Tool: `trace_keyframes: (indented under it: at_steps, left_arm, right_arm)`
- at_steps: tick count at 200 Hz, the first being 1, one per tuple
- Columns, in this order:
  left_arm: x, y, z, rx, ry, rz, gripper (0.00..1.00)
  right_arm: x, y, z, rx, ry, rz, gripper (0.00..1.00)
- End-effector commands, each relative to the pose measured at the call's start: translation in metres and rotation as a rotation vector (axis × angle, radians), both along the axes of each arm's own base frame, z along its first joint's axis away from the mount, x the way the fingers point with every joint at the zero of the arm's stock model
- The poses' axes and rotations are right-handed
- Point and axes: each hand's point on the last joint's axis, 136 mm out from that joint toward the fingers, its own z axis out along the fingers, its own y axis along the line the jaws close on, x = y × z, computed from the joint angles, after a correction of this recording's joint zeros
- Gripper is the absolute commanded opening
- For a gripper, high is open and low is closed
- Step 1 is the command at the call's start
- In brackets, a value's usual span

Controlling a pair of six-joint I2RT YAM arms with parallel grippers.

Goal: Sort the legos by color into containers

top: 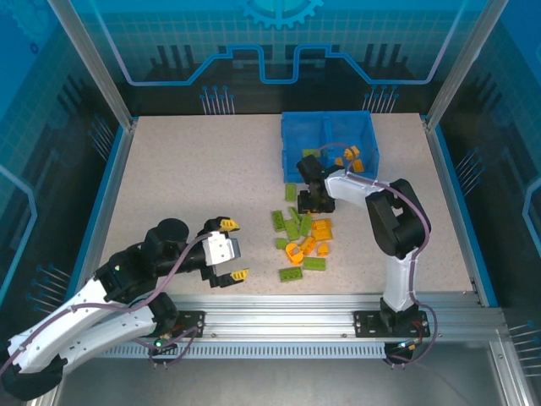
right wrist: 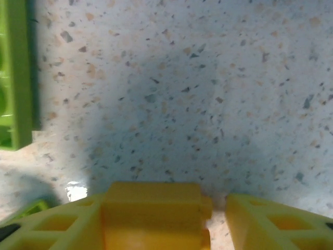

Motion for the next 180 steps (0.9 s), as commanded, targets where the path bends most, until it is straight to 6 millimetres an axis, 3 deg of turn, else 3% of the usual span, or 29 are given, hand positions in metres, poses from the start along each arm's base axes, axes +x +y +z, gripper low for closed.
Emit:
trace_keyframes:
  at_steps: [1, 17, 37, 79, 103, 128, 148, 180]
  left_arm:
    - [-0.005, -0.003, 0.003, -0.017, -0.016, -0.039, 0.99]
    - [-0.005, -0.003, 0.005, -0.025, -0.019, -0.039, 0.99]
    - [-0.005, -0.004, 0.006, -0.032, -0.023, -0.038, 0.99]
    - [-0.008, -0.004, 0.012, -0.059, -0.033, -0.055, 0.99]
    - [-0.007, -0.003, 0.016, -0.073, -0.047, -0.043, 0.99]
    - [-0.002, 0.0, 0.017, -0.078, -0.064, -0.005, 0.99]
    - [0.003, 0.003, 0.017, -0.076, -0.065, 0.027, 0.99]
    - [0.005, 0.006, 0.019, -0.085, -0.057, 0.054, 0.99]
  right_arm:
    - [0.0, 0.0, -0.016, 0.009, 0.031, -0.018, 0.5]
    - [-0.003, -0.001, -0.018, 0.011, 0.034, -0.025, 0.44]
    - [-0.003, -0.002, -0.001, 0.029, -0.006, -0.027, 0.38]
    - [0.006, -0.023, 0.089, 0.05, -0.249, -0.046, 0.38]
    - [0.015, -0.052, 0.138, 0.066, -0.385, -0.116, 0.38]
    - [0.042, -0.089, 0.174, 0.062, -0.483, -0.191, 0.38]
    - [0.077, -0.113, 0.18, 0.024, -0.495, -0.226, 0.38]
    - [0.135, -0.131, 0.151, -0.008, -0.411, -0.252, 0.38]
